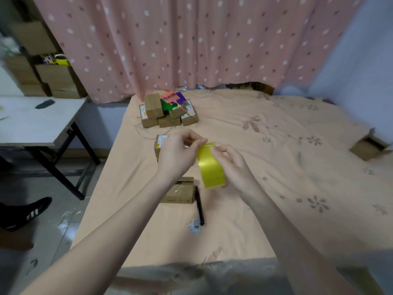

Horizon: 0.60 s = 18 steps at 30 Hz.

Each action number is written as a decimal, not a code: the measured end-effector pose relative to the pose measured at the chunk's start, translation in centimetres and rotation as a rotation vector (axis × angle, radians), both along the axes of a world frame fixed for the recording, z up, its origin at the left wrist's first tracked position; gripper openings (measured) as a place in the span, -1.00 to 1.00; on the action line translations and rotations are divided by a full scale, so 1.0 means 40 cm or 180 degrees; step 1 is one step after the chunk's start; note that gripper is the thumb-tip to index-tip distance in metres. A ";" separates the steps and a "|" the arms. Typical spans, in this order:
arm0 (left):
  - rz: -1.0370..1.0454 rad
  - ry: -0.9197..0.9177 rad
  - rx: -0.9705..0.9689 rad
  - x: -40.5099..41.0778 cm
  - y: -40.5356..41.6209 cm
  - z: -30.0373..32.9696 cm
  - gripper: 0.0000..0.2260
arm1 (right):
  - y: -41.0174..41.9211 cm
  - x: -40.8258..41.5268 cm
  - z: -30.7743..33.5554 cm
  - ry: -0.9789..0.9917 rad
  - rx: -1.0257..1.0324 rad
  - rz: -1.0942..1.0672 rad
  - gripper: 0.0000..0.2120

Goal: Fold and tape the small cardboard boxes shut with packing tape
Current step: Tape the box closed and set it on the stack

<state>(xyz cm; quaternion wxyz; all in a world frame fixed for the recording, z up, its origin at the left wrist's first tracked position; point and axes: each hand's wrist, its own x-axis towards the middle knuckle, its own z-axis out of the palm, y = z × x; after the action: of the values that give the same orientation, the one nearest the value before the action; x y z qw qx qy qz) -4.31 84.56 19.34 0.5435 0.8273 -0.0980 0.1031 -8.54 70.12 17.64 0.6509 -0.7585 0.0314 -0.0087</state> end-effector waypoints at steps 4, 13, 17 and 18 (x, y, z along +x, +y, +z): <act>-0.0142 0.0015 0.0337 0.003 0.010 0.055 -0.87 | -0.017 -0.026 0.002 0.0067 0.1015 0.0861 -0.83; 0.0238 -0.0013 0.0439 -0.013 0.009 0.075 -0.87 | -0.043 -0.028 0.042 -0.0312 -0.0080 0.0504 -0.67; 0.0539 -0.0250 0.0584 -0.020 -0.010 0.065 -0.88 | -0.052 -0.010 0.053 -0.0811 -0.0964 0.0068 -0.64; 0.0590 -0.0325 0.0591 -0.022 -0.015 0.064 -0.88 | -0.060 -0.003 0.052 -0.0749 -0.1339 0.0006 -0.63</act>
<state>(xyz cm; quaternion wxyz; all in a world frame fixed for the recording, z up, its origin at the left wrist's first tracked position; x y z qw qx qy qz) -5.18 83.95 21.91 0.4471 0.8731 -0.0578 0.1854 -8.65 67.73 19.73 0.4778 -0.8711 -0.0478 -0.1027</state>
